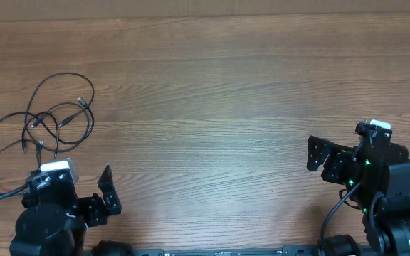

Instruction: Untangle cables

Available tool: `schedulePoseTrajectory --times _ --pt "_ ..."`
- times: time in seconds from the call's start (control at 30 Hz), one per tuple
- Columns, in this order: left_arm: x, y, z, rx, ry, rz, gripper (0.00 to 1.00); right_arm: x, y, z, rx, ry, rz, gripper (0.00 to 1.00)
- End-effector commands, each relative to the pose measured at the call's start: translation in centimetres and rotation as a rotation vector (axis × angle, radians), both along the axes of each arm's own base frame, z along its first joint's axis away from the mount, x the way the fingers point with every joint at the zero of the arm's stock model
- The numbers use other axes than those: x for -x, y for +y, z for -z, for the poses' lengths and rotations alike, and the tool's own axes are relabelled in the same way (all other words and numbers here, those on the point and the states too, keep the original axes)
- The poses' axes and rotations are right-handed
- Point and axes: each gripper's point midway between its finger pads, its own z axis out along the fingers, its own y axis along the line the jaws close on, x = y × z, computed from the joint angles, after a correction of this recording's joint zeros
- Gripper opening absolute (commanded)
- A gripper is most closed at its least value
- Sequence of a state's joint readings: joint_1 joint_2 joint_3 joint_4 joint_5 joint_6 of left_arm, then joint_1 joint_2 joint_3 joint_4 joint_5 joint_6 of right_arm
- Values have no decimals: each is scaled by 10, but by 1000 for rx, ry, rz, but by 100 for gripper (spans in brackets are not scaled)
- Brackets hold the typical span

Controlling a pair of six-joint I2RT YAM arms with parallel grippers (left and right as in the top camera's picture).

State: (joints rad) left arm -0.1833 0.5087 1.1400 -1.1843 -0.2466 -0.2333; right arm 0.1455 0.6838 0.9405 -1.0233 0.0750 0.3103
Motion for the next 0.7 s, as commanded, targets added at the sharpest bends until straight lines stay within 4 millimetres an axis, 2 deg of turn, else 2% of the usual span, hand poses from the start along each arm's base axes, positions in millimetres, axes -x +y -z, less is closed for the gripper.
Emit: schedulePoseTrajectory --times 0.0,0.27,0.53,0.67 --pt "9 6 16 -17 67 -26 100 -1 -2 5 20 18 7 100" --pt "23 8 34 -36 160 -25 100 -2 -2 7 21 25 7 100" --pt "25 9 37 -38 174 -25 100 -1 -2 7 21 23 7 100" --pt "25 9 37 -38 174 -25 100 6 -3 6 17 -3 7 100"
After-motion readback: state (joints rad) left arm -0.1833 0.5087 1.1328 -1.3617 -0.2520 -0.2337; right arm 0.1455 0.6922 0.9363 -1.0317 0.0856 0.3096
